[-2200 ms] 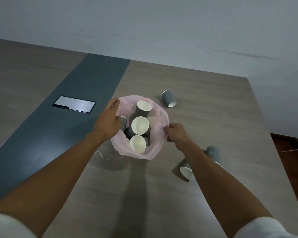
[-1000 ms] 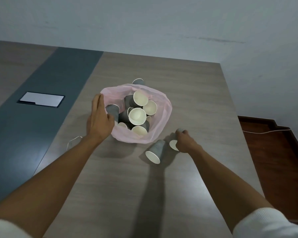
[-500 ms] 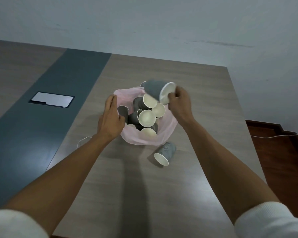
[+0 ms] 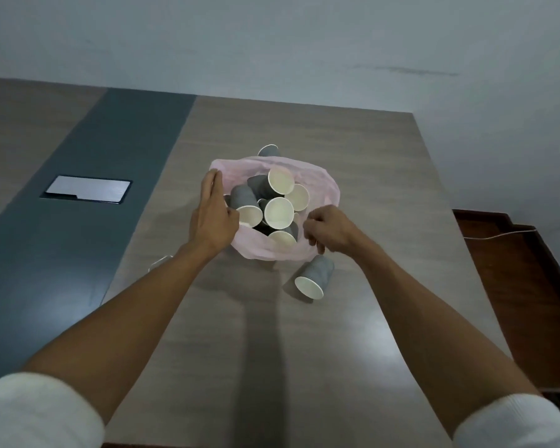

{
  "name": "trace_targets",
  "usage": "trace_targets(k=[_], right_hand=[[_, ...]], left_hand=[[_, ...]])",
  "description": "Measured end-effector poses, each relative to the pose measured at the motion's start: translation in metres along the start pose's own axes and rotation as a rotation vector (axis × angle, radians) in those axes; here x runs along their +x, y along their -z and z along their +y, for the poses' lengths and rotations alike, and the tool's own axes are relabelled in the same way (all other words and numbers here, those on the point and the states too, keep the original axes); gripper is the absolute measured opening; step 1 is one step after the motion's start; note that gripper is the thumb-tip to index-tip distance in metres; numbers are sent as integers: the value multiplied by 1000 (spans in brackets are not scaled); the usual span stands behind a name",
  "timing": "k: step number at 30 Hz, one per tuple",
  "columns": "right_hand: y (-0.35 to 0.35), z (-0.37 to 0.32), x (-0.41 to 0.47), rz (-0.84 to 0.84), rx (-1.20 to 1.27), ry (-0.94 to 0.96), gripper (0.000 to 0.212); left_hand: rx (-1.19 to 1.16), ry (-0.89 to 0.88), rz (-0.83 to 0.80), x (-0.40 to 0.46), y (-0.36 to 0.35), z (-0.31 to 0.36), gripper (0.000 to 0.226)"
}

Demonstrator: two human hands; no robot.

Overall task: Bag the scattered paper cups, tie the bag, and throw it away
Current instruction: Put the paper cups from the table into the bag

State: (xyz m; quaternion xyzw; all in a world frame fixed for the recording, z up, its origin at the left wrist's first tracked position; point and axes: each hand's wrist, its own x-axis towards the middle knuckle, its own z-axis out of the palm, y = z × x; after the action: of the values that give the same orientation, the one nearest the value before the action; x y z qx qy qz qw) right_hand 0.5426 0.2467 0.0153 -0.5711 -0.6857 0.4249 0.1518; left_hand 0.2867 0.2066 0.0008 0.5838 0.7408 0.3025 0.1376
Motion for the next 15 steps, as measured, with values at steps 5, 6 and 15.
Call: trace_targets(k=[5, 6, 15], right_hand=[[-24, 42, -22, -251, -578, -176, 50], [-32, 50, -25, -220, -638, -177, 66], [-69, 84, -43, 215, -501, -282, 37]], left_hand=[[17, -35, -13, 0, 2, 1, 73], [18, -42, -17, -1, 2, 0, 72], [21, -106, -40, -6, 7, -23, 73]])
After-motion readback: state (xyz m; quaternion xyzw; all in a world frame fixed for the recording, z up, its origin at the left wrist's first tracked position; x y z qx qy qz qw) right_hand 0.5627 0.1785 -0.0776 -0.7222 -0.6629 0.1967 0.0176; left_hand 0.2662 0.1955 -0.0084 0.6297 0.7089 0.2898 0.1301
